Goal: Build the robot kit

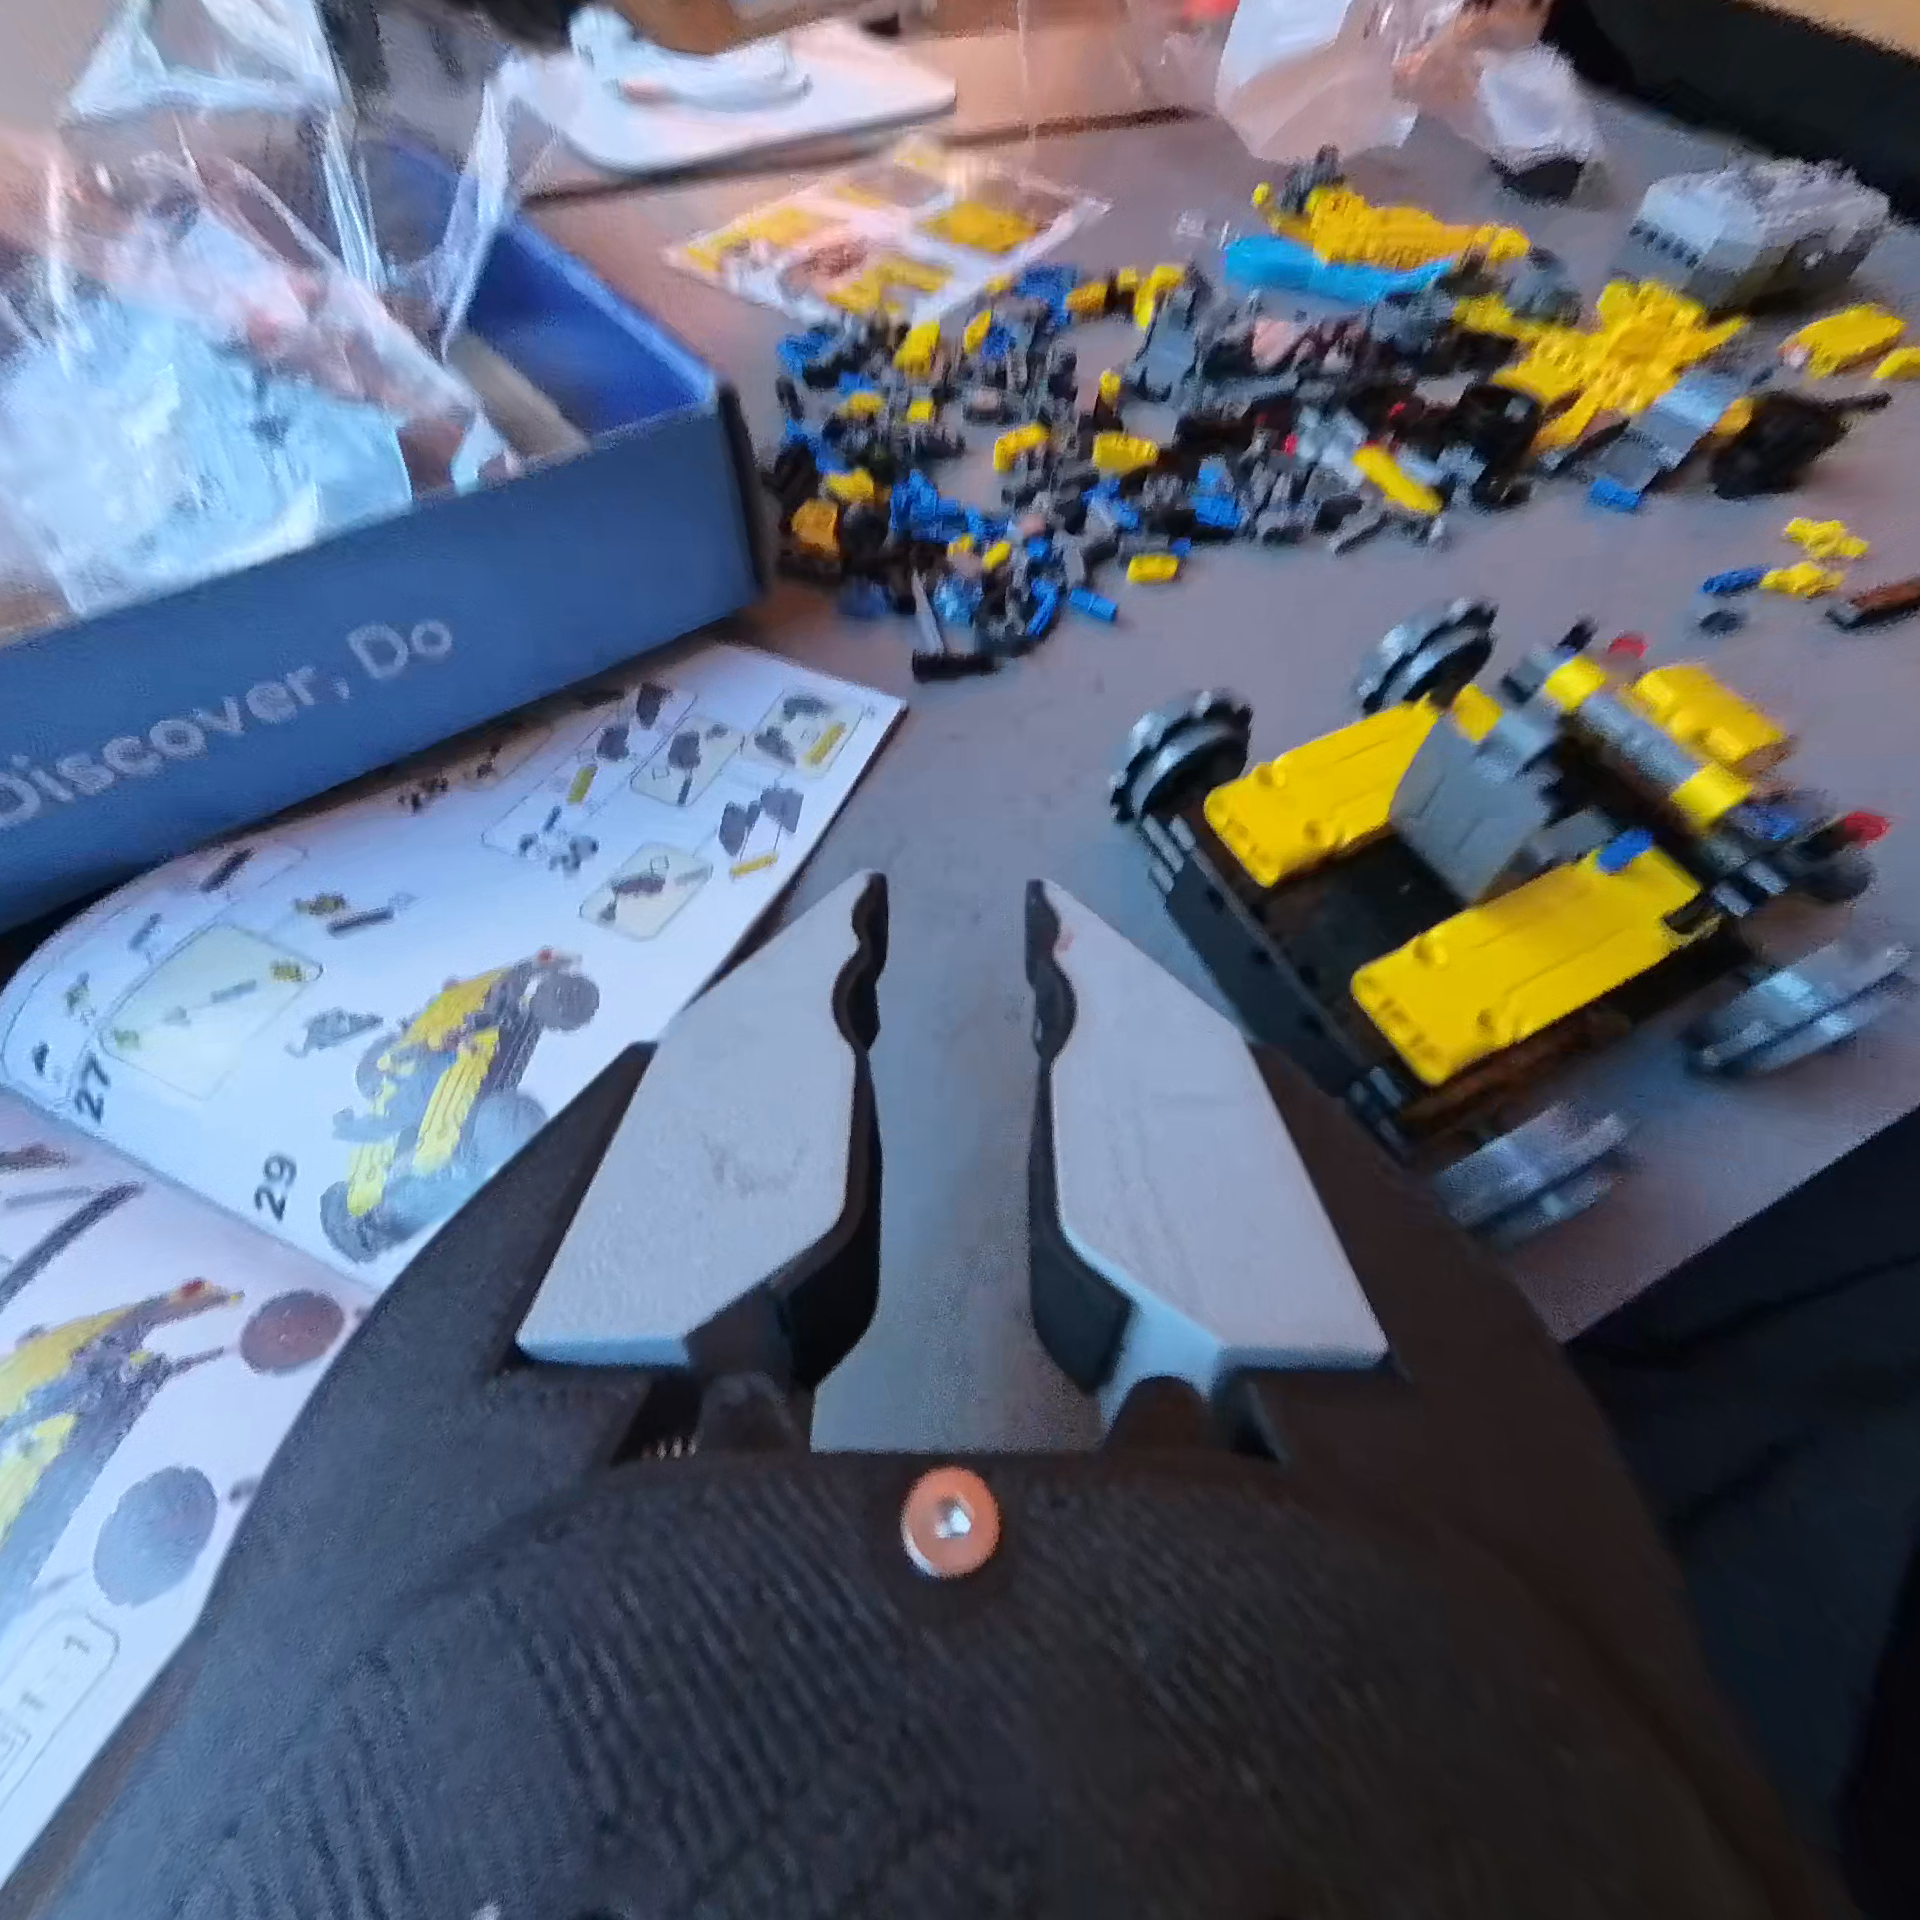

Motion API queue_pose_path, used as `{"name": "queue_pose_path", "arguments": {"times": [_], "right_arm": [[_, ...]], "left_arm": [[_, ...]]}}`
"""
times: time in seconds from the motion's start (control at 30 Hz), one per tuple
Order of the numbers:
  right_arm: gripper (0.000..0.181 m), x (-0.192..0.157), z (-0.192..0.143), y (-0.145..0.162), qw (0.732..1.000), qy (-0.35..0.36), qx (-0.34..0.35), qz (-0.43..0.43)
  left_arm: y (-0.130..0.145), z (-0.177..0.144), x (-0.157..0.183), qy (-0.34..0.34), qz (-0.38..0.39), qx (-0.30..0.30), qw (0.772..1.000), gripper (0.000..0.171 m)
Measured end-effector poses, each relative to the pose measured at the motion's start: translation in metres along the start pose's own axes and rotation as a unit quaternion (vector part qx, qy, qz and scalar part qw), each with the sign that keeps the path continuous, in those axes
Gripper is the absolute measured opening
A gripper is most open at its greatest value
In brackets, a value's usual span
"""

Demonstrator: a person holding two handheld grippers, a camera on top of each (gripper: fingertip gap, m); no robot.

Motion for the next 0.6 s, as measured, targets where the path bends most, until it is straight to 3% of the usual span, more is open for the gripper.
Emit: {"name": "queue_pose_path", "arguments": {"times": [0.17, 0.43, 0.6], "right_arm": [[0.027, 0.007, 0.026, -0.029, 0.998, 0.056, -0.004, -0.014], [0.029, 0.065, 0.042, -0.055, 0.968, 0.238, -0.040, 0.068], [0.040, 0.093, 0.044, -0.071, 0.957, 0.273, -0.009, 0.101]], "left_arm": [[-0.039, 0.004, 0.018, -0.018, 0.021, 0.039, 0.999, 0.034], [-0.087, 0.032, 0.030, -0.064, 0.019, 0.077, 0.995, 0.036], [-0.113, 0.048, 0.023, -0.073, 0.028, 0.105, 0.991, 0.035]]}}
Point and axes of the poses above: each gripper's, where its closed fingertips meet, z out along the fingers, y out of its underside, x = y × z across the jaws, the point moved 10 cm from there along -z, back along the fingers, and after that the axes turned 15 degrees about -z, right-handed, at the moved point
